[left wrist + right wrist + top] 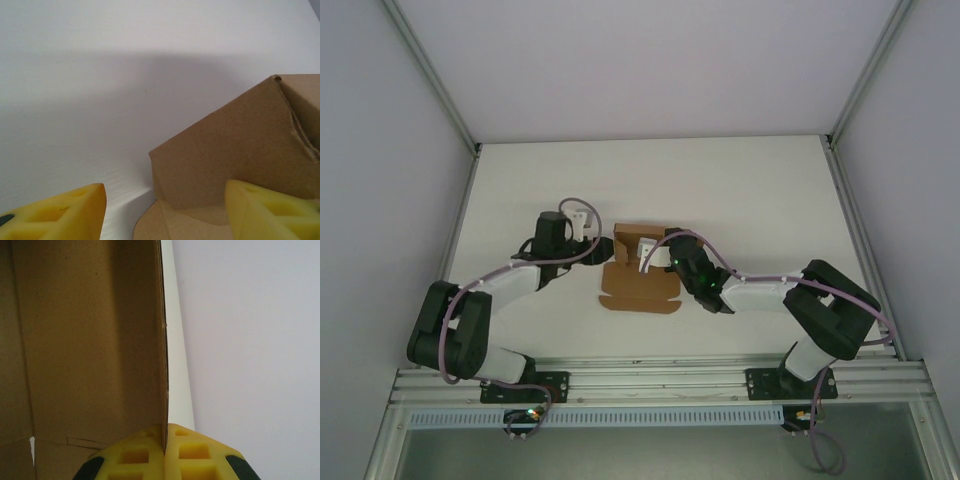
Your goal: Assemble paper box
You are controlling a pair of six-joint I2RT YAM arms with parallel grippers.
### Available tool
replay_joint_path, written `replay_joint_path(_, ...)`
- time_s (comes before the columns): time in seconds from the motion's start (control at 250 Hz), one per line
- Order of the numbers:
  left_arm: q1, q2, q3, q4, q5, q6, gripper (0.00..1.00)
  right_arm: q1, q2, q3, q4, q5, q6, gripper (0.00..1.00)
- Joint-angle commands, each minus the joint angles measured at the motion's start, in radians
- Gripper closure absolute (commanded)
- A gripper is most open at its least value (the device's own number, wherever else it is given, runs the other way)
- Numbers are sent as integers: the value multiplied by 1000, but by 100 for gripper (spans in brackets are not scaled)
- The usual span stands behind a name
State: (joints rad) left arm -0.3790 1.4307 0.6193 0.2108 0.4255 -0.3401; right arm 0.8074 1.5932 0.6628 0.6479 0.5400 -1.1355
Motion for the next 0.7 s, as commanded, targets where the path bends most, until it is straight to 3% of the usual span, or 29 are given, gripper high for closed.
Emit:
replay_joint_path(0.0, -14, -29, -37, 31, -76, 41, 35, 14, 14, -13, 39, 36, -38, 100)
replay_joint_path(0.399, -9, -35, -132, 156, -87, 56, 35, 38, 77, -71, 156, 100, -152, 100)
replay_joint_path(0.423, -60, -35, -133, 163, -80, 63, 35, 41, 87, -76, 172, 106, -165, 100)
replay_joint_path(0.695, -111, -42, -145, 205, -15, 144, 35, 47, 134, -77, 277, 150, -209, 100)
